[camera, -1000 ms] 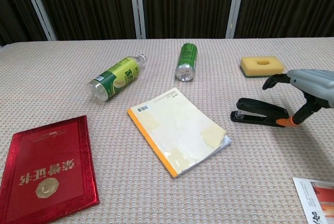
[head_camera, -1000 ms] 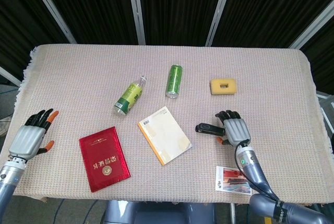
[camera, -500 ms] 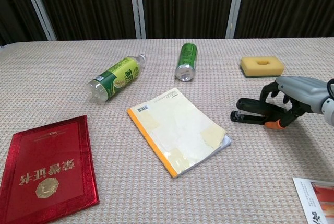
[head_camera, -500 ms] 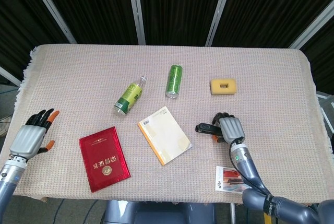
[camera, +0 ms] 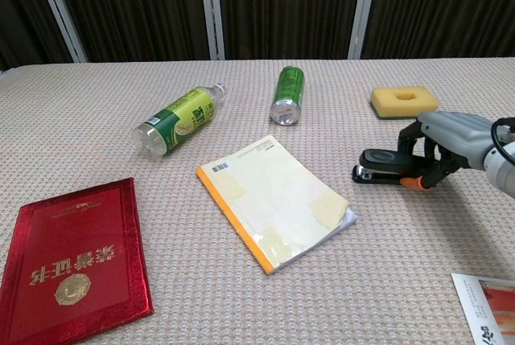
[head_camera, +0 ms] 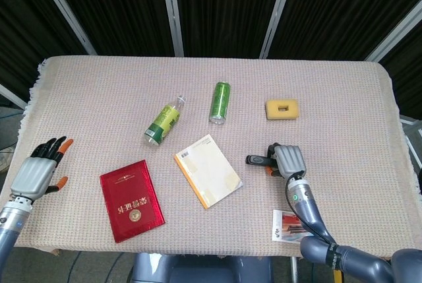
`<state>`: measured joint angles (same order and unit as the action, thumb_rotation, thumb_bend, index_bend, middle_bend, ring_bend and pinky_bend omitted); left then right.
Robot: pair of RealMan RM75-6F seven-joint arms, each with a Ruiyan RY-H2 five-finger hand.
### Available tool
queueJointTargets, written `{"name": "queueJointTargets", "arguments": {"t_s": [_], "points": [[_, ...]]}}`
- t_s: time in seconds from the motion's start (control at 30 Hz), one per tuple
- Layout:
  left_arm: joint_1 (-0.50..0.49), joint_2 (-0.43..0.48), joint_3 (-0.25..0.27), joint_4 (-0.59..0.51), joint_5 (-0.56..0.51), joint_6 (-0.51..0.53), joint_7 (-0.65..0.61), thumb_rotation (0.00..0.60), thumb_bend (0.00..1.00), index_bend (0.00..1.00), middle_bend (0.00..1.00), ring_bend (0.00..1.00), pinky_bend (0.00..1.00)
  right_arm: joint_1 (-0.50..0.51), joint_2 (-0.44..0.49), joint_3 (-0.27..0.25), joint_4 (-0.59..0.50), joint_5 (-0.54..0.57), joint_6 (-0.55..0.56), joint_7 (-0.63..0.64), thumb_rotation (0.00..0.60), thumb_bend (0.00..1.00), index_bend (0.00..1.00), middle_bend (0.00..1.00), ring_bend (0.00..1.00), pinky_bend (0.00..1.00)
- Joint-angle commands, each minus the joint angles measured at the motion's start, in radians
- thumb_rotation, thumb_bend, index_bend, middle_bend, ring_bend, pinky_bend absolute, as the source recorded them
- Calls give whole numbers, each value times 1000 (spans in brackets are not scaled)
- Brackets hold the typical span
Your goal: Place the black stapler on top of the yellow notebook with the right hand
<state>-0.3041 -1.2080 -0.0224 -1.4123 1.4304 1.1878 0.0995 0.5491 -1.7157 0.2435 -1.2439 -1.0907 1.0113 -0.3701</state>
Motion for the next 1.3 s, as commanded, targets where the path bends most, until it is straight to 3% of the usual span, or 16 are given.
{"name": "queueJointTargets", "arguments": {"t_s": [0.03,0.5,0.67,0.9,1.3], "points": [[0,1,1,1,-1,0,-4,600,323,0,0,0,127,-2,10,-2,-25,-10,30,-15,600,383,612,448,566,720],[2,3,5,-7,7,11,-2,600,322,0,0,0,128,-53,137,-4,-282,4,112,-25,600,415,630,465,584,745],[-3,1,12,-17,19,7,10,600,321,0,0,0,128,-62,137,-14,-369,-4,165,-70,600,415,630,465,584,745],[-13,-1,16,-13,21,-15,-5,600,324,0,0,0,129,-38,44,-39,-424,-2,215,-188,600,415,630,465,584,745],[-6,3,2,11,-3,-1,-31,600,323,0,0,0,128,42,-180,-32,-283,39,180,-260,600,414,630,465,584,745]]}}
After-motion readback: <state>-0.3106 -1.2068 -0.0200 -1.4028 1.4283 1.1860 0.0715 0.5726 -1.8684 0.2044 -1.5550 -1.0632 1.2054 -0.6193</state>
